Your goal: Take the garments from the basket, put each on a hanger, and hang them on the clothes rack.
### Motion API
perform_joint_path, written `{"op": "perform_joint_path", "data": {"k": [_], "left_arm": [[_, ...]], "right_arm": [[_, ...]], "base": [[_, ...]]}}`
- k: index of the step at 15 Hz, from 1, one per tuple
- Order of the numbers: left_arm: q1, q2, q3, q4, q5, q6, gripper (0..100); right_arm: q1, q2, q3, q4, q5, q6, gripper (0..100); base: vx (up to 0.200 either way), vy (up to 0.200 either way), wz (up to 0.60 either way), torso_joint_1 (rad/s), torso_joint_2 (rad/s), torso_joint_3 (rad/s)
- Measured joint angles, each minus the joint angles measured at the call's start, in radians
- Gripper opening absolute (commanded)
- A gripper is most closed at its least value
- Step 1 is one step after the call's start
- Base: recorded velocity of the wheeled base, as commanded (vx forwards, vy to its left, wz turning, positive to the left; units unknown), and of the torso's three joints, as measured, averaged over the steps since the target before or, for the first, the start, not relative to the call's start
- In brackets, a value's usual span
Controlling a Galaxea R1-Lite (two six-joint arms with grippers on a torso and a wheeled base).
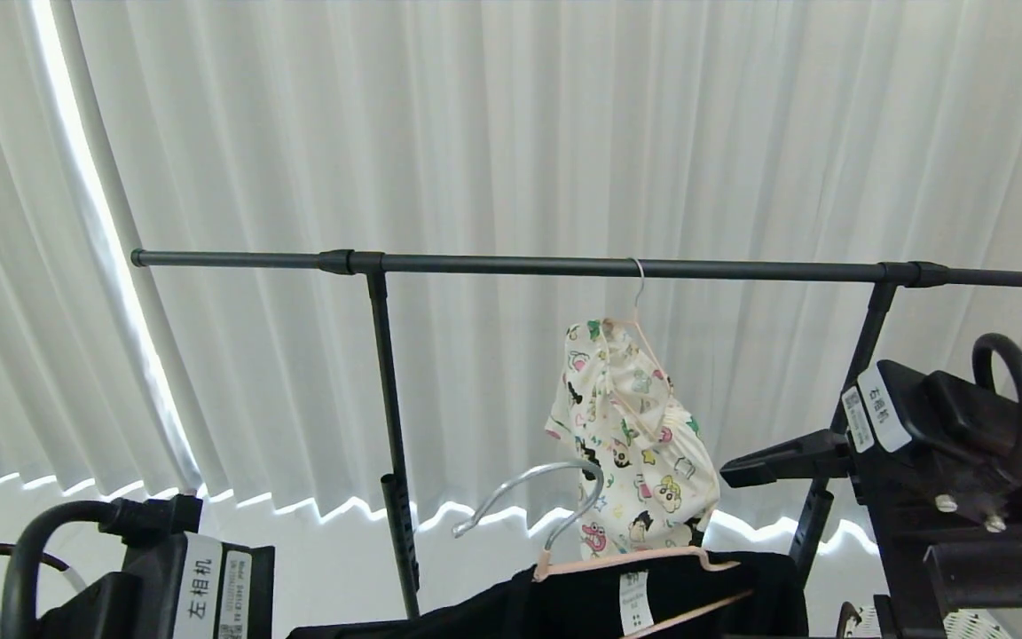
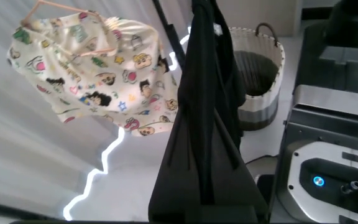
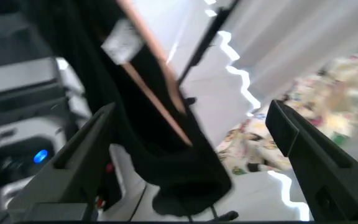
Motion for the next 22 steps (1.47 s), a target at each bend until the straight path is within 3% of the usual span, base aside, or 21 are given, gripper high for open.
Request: {"op": "perform_joint_path", "data": {"k": [6, 13, 14, 22], "left_arm": [[-0.071, 0.031, -0.044, -0.001, 0.001, 0.017, 0], [-0.083, 0.050, -0.064, -0.001, 0.002, 0.050, 0], [-0.083, 0.050, -0.064, -0.001, 0.002, 0.054, 0], [-0.085, 0.049, -0.064, -0.001, 0.002, 0.057, 0]], "right_arm": [[0.093, 0.035, -0.037, 0.040, 0.001, -0.007, 100], [0.124, 0.062, -0.074, 0.123, -0.005, -0.007, 100], [0.125, 0.062, -0.074, 0.139, -0.006, -0.007, 0], [0.126, 0.063, -0.074, 0.139, -0.037, -0.009, 0]], "base": [[0.000, 0.000, 0.00, 0.000, 0.00, 0.000], [0.000, 0.000, 0.00, 0.000, 0.00, 0.000], [0.000, 0.000, 0.00, 0.000, 0.00, 0.000], [0.000, 0.000, 0.00, 0.000, 0.00, 0.000]]}}
